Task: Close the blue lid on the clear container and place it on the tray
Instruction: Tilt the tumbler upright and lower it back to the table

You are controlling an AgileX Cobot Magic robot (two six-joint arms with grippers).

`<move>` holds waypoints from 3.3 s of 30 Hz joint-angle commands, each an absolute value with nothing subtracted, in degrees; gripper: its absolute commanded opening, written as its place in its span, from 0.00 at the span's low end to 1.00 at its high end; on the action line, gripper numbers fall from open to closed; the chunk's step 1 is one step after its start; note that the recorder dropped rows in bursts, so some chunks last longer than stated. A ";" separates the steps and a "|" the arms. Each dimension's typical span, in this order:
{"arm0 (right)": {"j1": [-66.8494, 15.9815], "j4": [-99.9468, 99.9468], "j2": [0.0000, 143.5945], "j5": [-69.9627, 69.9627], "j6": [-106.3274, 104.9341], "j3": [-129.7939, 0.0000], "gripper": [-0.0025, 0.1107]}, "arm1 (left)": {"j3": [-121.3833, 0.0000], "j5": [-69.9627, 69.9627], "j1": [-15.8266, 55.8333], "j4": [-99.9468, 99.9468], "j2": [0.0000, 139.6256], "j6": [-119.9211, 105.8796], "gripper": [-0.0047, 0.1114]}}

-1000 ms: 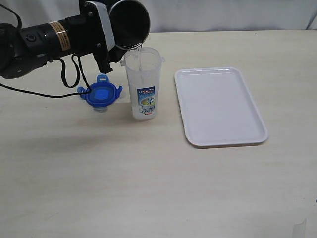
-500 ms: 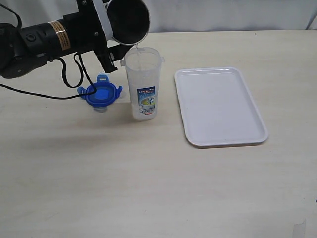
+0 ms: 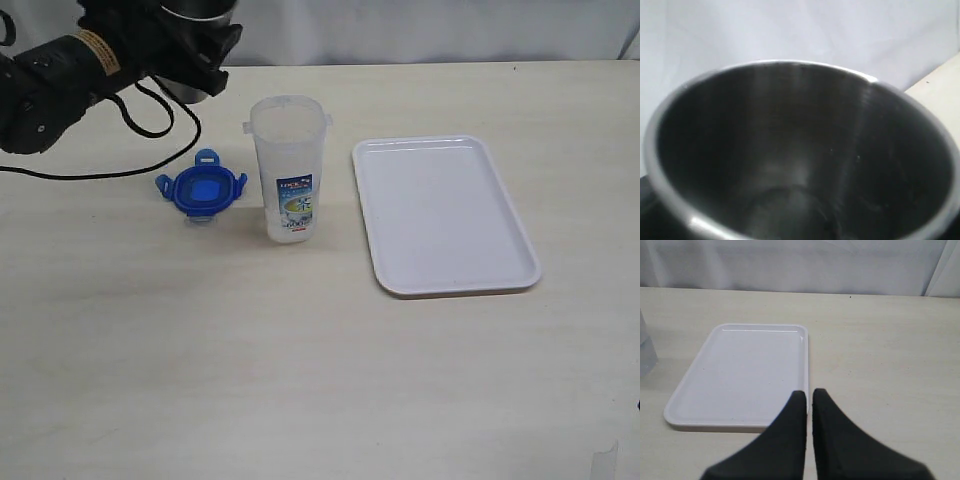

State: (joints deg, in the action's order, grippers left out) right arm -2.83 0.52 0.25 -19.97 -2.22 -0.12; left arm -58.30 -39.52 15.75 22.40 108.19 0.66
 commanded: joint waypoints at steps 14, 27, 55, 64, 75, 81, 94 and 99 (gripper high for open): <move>-2.57 0.69 0.00 -19.81 -2.22 0.00 0.06 | -65.96 -44.49 5.03 21.85 123.17 19.19 0.04; -2.57 0.69 0.00 -19.81 -2.22 0.00 0.06 | -70.33 -46.05 5.03 16.35 128.68 13.10 0.04; -2.57 0.69 0.00 -19.81 -2.22 0.00 0.06 | -79.10 -40.55 4.70 15.61 134.54 12.28 0.04; -2.57 0.69 0.00 -19.81 -2.22 0.00 0.06 | -79.10 -39.92 4.70 15.99 134.54 12.46 0.22; -2.57 0.69 0.00 -19.81 -2.22 0.00 0.06 | -79.10 -38.19 4.70 15.71 134.54 16.34 0.76; -2.57 0.69 0.00 -19.81 -2.22 0.00 0.06 | -79.10 -36.36 4.70 15.80 134.54 16.34 0.76; -2.57 0.69 0.00 -19.81 -2.22 0.00 0.06 | -79.00 -34.54 4.70 15.86 134.41 17.02 0.76; -2.57 0.69 0.00 -19.81 -2.22 0.00 0.06 | -79.00 -34.54 4.70 18.81 134.41 16.80 0.90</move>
